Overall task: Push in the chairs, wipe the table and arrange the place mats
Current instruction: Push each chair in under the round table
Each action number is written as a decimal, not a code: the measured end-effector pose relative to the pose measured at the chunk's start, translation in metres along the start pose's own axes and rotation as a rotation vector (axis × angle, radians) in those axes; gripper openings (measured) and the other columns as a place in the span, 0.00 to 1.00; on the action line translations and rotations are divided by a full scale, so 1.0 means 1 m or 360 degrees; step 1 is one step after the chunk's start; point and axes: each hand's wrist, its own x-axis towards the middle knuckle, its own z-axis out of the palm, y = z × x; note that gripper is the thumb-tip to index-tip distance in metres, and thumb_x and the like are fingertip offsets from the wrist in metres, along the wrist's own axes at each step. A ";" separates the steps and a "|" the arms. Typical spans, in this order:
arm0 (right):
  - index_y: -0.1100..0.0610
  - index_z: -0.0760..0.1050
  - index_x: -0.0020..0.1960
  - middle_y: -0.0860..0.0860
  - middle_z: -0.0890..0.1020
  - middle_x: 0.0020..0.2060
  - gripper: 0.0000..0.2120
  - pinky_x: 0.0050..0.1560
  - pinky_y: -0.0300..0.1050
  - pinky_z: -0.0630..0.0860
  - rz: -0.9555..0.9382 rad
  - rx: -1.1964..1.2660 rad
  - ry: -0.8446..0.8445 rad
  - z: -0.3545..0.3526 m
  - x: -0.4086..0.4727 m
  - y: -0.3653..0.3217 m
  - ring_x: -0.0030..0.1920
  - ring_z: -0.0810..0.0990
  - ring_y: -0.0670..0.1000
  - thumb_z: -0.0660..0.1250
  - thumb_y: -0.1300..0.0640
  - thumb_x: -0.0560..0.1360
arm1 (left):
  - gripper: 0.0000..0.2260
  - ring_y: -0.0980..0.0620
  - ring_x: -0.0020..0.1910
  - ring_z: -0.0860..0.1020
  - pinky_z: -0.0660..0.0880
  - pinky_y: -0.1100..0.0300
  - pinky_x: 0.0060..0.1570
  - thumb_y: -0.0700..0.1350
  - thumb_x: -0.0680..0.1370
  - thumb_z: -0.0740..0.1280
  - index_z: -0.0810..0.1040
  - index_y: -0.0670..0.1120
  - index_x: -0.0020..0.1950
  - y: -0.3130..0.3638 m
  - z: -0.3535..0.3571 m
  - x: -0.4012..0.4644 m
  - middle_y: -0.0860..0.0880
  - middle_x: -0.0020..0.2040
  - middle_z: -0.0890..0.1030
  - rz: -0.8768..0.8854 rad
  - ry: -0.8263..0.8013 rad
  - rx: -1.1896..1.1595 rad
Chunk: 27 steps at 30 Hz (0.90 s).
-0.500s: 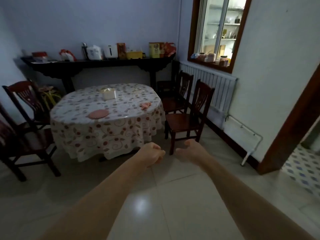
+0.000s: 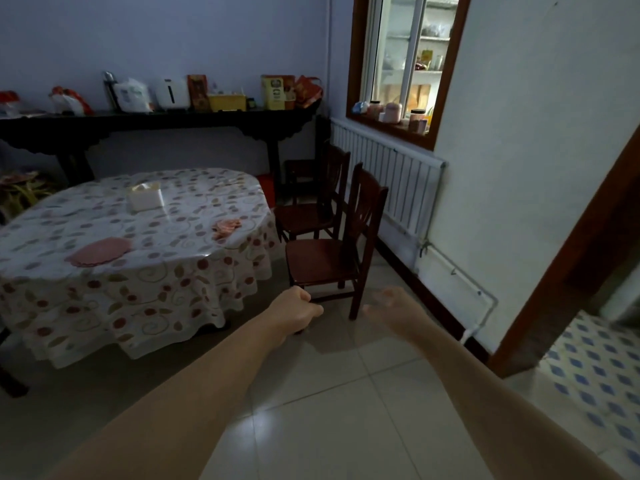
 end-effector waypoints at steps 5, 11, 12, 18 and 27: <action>0.62 0.67 0.66 0.51 0.75 0.47 0.25 0.46 0.43 0.73 0.0020 -0.0046 -0.0037 -0.039 0.088 0.004 0.41 0.73 0.43 0.68 0.51 0.74 | 0.20 0.47 0.58 0.74 0.72 0.53 0.61 0.47 0.76 0.66 0.68 0.44 0.66 0.040 0.020 0.101 0.46 0.61 0.72 0.0044 -0.0011 0.0043; 0.64 0.63 0.70 0.59 0.72 0.64 0.29 0.60 0.48 0.71 0.0040 -0.0156 -0.0004 -0.088 0.208 0.000 0.63 0.72 0.57 0.66 0.50 0.76 | 0.20 0.47 0.57 0.75 0.73 0.54 0.59 0.46 0.76 0.66 0.68 0.43 0.66 0.108 0.039 0.243 0.45 0.58 0.74 0.0104 -0.0067 0.0006; 0.63 0.60 0.72 0.59 0.70 0.66 0.31 0.60 0.47 0.70 0.0065 -0.0143 -0.0009 -0.097 0.228 0.001 0.65 0.71 0.56 0.67 0.50 0.76 | 0.20 0.47 0.58 0.74 0.73 0.53 0.60 0.46 0.76 0.66 0.68 0.43 0.66 0.121 0.043 0.264 0.44 0.59 0.74 0.0108 -0.0068 0.0009; 0.60 0.55 0.74 0.56 0.65 0.71 0.35 0.63 0.43 0.66 0.0037 0.0055 0.0006 -0.154 0.352 0.019 0.68 0.66 0.54 0.68 0.52 0.75 | 0.06 0.53 0.46 0.75 0.71 0.61 0.39 0.46 0.76 0.66 0.69 0.48 0.47 0.197 0.081 0.378 0.52 0.45 0.73 0.0168 -0.0129 0.0045; 0.57 0.54 0.75 0.55 0.65 0.71 0.36 0.58 0.40 0.67 -0.0105 0.0101 -0.0268 -0.235 0.573 0.068 0.66 0.68 0.51 0.68 0.48 0.74 | 0.07 0.53 0.42 0.75 0.73 0.60 0.44 0.44 0.77 0.66 0.68 0.48 0.43 0.288 0.140 0.550 0.51 0.42 0.71 0.0001 0.0068 -0.0044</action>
